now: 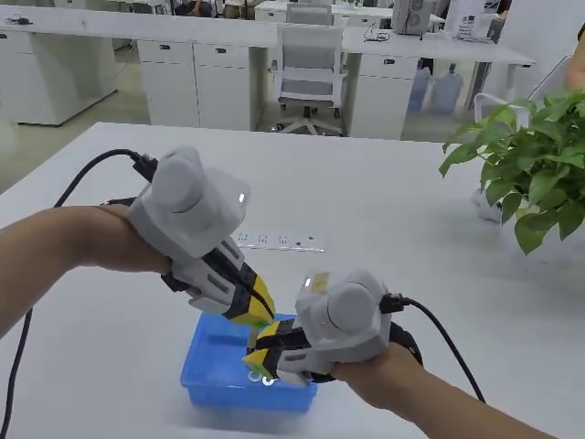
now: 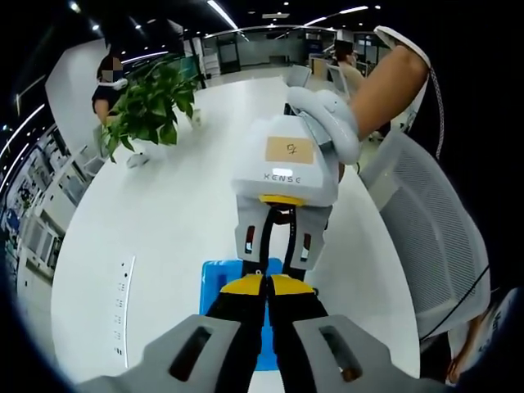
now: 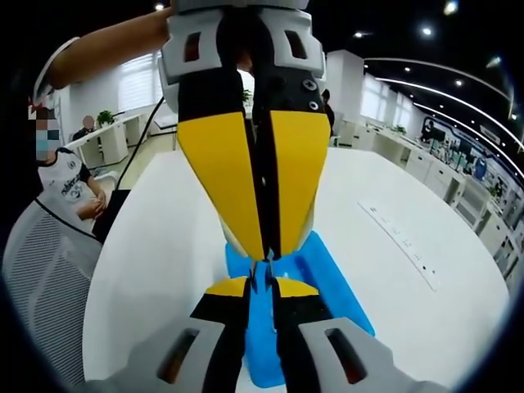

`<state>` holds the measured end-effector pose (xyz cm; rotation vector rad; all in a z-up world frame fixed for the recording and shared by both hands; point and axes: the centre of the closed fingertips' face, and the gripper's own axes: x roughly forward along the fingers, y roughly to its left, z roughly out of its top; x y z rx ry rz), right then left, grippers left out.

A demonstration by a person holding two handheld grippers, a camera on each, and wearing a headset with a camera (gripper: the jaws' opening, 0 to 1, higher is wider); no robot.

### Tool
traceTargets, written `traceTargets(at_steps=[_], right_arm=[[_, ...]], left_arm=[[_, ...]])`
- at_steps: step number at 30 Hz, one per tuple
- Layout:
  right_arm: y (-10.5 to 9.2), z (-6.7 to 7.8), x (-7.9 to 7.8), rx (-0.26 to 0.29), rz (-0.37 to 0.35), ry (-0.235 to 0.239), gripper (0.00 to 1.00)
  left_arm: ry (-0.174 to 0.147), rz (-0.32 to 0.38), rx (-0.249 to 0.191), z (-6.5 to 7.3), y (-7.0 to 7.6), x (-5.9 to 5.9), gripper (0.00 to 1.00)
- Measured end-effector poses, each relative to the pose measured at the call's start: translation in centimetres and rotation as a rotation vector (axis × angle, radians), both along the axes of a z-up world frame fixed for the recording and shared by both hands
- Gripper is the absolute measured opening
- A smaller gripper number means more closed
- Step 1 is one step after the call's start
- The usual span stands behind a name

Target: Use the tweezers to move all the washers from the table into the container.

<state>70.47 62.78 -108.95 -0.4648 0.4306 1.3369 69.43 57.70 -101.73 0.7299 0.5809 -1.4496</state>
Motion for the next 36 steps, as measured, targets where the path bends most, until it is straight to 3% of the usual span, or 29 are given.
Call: traceTargets(at_steps=[11, 18, 36], right_arm=[[0.1, 0.7, -0.5, 0.028, 0.010, 0.005, 0.12], [-0.1, 0.8, -0.9, 0.018, 0.018, -0.010, 0.11], [-1.2, -0.5, -3.5, -0.030, 0.044, -0.025, 0.10]], left_arm=[[-0.009, -0.005, -0.009, 0.5, -0.3, -0.4, 0.04], [-0.014, -0.006, -0.010, 0.7, -0.2, -0.7, 0.04], [0.000, -0.013, -0.016, -0.6, -0.3, -3.4, 0.04]])
